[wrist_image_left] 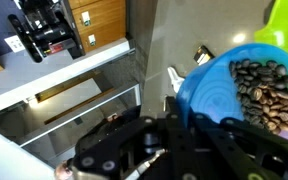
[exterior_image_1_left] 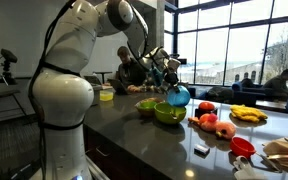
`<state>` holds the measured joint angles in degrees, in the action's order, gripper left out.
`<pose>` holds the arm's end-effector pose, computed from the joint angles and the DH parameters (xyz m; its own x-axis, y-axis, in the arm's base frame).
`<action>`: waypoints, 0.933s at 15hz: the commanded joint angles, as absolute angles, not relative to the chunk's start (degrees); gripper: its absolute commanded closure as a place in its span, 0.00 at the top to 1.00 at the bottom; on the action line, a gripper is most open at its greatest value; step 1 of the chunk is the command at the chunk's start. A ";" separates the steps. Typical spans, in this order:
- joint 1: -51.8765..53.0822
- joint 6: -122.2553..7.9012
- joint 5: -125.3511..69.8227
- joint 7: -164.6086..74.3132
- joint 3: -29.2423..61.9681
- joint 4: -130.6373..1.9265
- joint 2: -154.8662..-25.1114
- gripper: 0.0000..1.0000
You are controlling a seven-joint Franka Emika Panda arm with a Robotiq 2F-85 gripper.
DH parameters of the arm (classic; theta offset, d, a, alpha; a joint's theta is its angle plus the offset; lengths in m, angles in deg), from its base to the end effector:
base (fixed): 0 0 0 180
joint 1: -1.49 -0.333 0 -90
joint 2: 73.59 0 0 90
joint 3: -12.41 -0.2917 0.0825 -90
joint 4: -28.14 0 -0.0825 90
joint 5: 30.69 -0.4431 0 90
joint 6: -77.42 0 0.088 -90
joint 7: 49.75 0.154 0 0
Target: Pour the content in the blue bowl into the green bowl on the right
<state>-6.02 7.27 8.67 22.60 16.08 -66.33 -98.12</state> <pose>0.5915 -0.0691 0.2919 0.5599 -0.7545 0.3423 -0.5680 -0.0488 0.8216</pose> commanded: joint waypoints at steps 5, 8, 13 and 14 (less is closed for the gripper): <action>-7.54 13.71 14.29 23.57 14.12 -63.48 -100.08 0.01; -8.05 14.23 14.20 23.66 13.44 -62.74 -100.54 0.01; -8.15 15.09 14.36 24.08 13.59 -62.14 -101.16 0.01; -8.21 15.55 14.81 24.26 13.73 -62.02 -101.32 0.01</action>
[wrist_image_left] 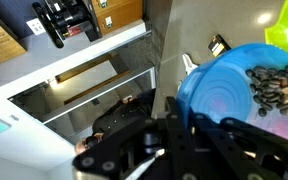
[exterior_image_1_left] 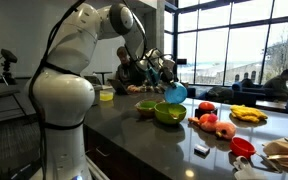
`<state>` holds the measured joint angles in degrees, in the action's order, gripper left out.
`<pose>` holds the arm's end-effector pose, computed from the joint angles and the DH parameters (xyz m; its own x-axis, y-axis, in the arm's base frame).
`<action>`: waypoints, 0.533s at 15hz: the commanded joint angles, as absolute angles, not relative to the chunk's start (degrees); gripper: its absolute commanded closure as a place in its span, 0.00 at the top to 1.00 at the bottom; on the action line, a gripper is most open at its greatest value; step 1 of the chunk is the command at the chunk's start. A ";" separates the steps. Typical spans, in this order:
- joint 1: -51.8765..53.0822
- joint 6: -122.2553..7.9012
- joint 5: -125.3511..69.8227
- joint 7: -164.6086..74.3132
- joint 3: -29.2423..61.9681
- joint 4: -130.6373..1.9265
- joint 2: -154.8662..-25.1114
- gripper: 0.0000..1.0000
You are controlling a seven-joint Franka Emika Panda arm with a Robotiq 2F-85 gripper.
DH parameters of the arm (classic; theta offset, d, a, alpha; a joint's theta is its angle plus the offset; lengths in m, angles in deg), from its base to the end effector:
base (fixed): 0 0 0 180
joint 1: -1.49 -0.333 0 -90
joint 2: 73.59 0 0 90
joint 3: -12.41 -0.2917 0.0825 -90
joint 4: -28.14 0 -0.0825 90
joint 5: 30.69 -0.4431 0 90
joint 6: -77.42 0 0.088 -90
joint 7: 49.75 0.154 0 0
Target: Pour the content in the blue bowl into the green bowl on the right
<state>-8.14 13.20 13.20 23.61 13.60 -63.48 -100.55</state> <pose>0.5959 -0.0346 0.2994 0.6108 -0.6899 0.3885 -0.5268 0.0122 0.8499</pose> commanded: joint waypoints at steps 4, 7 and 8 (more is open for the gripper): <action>-8.26 18.33 18.11 24.04 13.81 -61.74 -101.86 0.01; -7.93 18.65 19.20 23.56 13.37 -61.62 -101.98 0.01; -7.87 18.60 19.28 23.57 13.32 -61.57 -102.03 0.01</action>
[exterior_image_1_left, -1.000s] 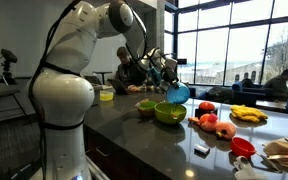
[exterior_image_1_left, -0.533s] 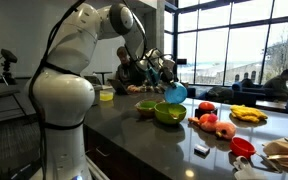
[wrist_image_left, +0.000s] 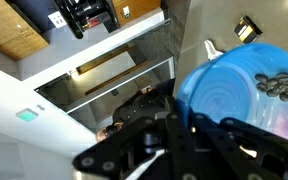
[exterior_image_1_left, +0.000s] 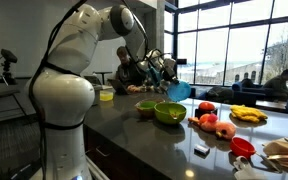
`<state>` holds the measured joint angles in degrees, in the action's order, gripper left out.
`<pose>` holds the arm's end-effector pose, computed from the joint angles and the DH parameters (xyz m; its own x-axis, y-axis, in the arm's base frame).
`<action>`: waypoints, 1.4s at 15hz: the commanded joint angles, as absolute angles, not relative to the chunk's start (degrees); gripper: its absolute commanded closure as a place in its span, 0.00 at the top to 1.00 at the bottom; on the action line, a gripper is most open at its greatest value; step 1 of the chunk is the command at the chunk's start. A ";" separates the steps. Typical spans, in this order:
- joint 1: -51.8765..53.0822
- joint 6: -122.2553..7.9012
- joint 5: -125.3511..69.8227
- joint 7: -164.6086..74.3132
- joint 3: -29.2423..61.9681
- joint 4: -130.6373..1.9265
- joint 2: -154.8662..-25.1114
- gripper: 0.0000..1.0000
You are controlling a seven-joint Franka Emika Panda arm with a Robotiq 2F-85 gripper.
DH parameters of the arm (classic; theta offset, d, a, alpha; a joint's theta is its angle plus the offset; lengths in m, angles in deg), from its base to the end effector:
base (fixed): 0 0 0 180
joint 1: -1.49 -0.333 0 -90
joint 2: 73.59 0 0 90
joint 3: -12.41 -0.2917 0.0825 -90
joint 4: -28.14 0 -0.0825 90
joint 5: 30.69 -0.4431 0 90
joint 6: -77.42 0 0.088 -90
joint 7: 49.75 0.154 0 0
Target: Pour the content in the blue bowl into the green bowl on the right
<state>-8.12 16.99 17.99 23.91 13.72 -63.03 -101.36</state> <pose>0.5937 -0.0467 0.3092 0.6206 -0.6491 0.4400 -0.4981 0.1070 0.8605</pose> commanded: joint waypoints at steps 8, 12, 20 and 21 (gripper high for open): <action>-8.23 20.11 21.40 23.25 13.56 -60.88 -102.85 0.01; -8.07 21.08 24.02 22.70 13.25 -60.81 -103.19 0.01; -7.60 20.69 25.39 22.26 12.90 -60.53 -103.33 0.01; -7.35 19.33 24.53 21.73 12.38 -60.70 -102.87 0.01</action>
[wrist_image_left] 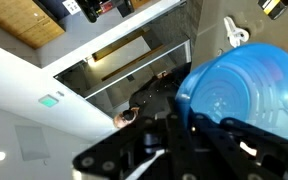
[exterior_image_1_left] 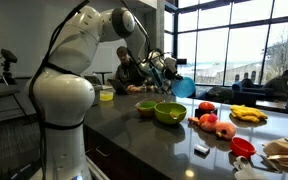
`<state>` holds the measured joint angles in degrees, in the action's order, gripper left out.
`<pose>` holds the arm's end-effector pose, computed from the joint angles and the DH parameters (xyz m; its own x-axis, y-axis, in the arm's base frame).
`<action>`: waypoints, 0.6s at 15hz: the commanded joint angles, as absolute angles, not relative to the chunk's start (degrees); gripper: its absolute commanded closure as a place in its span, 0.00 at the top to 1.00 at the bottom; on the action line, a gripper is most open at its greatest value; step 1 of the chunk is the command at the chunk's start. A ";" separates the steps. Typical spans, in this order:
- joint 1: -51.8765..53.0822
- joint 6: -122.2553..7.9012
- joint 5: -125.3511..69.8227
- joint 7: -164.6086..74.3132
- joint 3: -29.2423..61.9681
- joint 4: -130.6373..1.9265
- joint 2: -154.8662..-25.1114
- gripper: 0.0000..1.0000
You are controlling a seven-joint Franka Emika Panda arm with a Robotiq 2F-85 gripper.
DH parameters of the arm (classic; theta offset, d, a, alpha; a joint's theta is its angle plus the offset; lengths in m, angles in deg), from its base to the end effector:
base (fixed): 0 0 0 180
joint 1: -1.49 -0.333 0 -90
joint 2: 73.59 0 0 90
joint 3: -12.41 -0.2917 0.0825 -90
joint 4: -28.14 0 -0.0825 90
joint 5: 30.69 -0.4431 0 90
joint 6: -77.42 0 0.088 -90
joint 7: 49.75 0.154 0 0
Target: Pour the content in the blue bowl into the green bowl on the right
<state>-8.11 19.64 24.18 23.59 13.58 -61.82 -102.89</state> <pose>0.6002 -0.0562 0.3187 0.6455 -0.5816 0.4950 -0.4829 0.1914 0.8545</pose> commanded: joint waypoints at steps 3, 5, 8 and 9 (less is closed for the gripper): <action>-6.41 12.86 19.76 20.27 10.05 -61.10 -101.07 0.01; -6.24 8.77 16.44 19.96 9.35 -61.52 -100.10 0.01; -5.96 1.77 11.52 19.39 9.05 -63.06 -98.15 0.01; -5.81 -0.72 10.00 18.86 9.11 -63.76 -97.36 0.01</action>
